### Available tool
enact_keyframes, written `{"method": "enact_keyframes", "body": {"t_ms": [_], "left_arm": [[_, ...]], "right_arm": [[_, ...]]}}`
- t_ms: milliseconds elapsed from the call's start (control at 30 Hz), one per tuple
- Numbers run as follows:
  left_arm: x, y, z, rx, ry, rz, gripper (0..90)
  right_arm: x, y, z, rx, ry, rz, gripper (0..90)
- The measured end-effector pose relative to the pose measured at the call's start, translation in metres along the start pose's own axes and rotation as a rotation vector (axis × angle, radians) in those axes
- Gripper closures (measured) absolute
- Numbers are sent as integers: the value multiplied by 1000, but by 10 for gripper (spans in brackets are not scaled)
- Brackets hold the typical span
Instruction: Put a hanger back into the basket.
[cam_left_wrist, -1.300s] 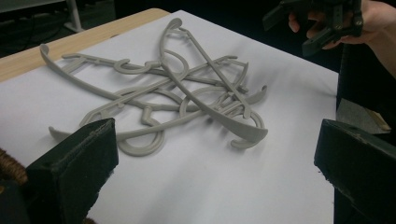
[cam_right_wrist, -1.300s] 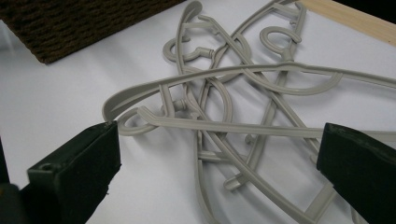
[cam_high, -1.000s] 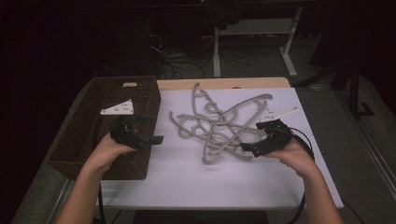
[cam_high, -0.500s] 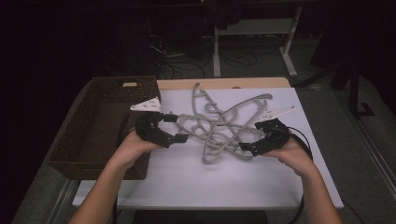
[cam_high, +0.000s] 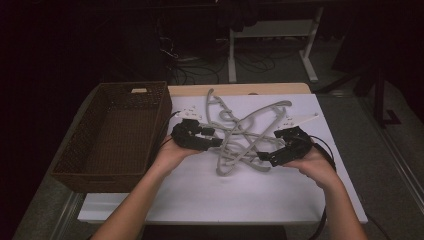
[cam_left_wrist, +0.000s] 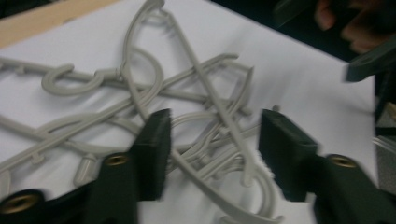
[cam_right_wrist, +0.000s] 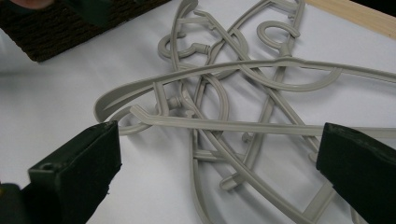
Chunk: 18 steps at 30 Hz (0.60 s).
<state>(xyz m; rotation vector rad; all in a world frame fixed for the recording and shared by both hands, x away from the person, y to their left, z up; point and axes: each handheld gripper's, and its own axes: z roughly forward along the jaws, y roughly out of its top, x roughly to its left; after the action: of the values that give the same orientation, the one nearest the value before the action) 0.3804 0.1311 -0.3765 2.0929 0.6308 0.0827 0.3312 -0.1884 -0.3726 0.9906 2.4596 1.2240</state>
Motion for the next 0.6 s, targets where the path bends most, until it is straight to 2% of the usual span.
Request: {"method": "enact_keyframes", "body": {"t_ms": [100,133,167,233,333,433,600], "left_arm": [[7,-7,12,39,27,-16,669],[10,-9,16,52,33,-17,757],[11,-12,20,65,42,-22,757],[15,-17,26,94,55,-27,835],[19,-23,32,122,70,-40,898],[20,-27,35,149,67,-44,900],[17,-32,40,195,46,-28,900]], "right_arm": [[0,0,-1,-2,-1,5,0],[-1,0,-1,-2,-2,6,0],[-1,0,-1,-2,-2,6,0],[-1,0,-1,-3,-2,6,0],[-1,-1,-1,-3,-3,7,0],[-2,-1,-2,-5,-2,8,0],[-2,-1,-1,-2,-3,8,0]]}}
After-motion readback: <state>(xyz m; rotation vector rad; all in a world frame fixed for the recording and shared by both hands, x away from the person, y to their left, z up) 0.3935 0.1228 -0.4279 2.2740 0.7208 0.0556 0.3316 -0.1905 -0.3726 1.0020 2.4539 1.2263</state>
